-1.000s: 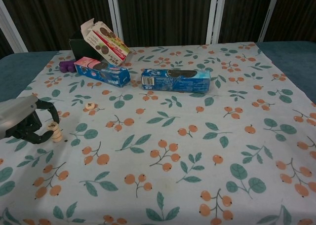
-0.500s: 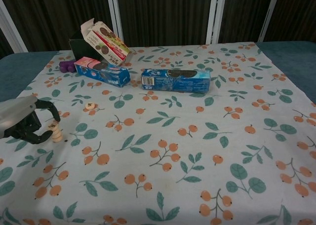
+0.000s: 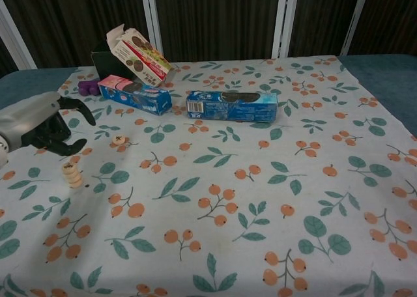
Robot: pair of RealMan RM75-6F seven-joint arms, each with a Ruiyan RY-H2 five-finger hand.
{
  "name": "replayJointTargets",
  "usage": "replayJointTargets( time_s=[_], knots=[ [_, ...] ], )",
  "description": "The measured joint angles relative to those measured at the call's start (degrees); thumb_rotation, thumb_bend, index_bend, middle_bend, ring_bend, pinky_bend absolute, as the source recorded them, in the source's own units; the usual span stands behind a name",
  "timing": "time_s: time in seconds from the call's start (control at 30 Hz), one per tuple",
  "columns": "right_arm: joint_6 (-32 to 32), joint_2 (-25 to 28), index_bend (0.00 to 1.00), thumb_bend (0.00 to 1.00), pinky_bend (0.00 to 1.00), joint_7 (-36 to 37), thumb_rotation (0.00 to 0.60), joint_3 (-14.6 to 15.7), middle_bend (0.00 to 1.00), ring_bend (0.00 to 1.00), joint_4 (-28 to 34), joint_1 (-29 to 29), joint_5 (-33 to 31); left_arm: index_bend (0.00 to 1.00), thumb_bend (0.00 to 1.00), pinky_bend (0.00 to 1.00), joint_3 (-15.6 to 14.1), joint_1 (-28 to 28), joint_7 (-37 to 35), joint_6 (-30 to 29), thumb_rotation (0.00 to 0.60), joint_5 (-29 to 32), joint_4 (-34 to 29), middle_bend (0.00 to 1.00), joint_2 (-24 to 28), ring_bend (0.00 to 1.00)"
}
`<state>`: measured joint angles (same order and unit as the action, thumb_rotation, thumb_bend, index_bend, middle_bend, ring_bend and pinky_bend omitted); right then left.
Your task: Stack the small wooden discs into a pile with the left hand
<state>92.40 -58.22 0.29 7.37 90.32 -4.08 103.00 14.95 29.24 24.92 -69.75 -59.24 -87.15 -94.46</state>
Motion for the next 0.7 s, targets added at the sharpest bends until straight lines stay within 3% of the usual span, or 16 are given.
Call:
replayJointTargets(
  time_s=[0.4, 0.7],
  knots=[
    [0.10, 0.36, 0.00, 0.14, 0.00, 1.13, 0.600, -0.39, 0.00, 0.00, -0.07, -0.04, -0.97, 0.39, 0.41, 1.00, 4.64, 8.42, 8.02, 3.42, 0.600, 8.81, 15.17, 1.00, -10.61, 1.00],
    [-0.10, 0.62, 0.00, 0.14, 0.00, 1.82, 0.600, -0.70, 0.00, 0.00, -0.06, 0.09, -1.62, 0.37, 0.40, 1.00, 6.61, 12.44, 7.58, 5.78, 0.600, 10.80, 27.15, 1.00, -16.67, 1.00]
  ],
)
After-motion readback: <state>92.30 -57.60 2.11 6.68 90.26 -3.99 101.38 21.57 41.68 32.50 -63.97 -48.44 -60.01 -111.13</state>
